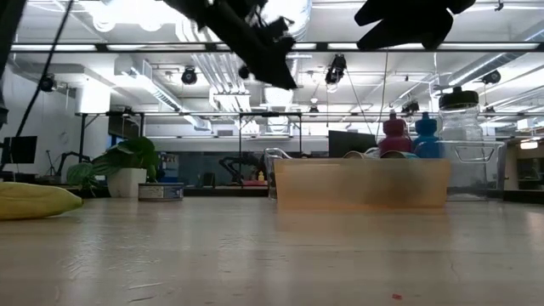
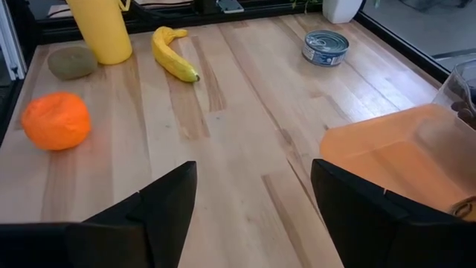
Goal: Pick & Place Food Item
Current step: Put the banana into the left transparent bin
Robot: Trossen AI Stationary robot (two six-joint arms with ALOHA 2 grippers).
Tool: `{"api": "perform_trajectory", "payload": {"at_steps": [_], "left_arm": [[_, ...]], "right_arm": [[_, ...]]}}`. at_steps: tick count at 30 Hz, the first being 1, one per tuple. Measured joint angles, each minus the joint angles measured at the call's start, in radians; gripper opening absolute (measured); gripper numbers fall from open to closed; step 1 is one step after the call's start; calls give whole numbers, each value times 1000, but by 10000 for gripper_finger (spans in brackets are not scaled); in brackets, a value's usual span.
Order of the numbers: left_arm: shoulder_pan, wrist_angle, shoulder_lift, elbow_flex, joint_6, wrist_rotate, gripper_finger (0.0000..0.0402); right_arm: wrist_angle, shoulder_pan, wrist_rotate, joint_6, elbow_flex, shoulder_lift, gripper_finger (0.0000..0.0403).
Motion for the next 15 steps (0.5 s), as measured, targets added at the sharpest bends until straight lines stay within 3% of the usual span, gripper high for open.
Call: {"api": "perform_trajectory", "payload": {"at_steps": [7,15], "left_arm": [[-141,-276,-142,0,-169,-4,100],[-349,-487,-197,0,-187,-9,78]], "right_arm": [[-3,4,0,13,-4,0,267],[-4,4,0,55,-4,0,255]]}}
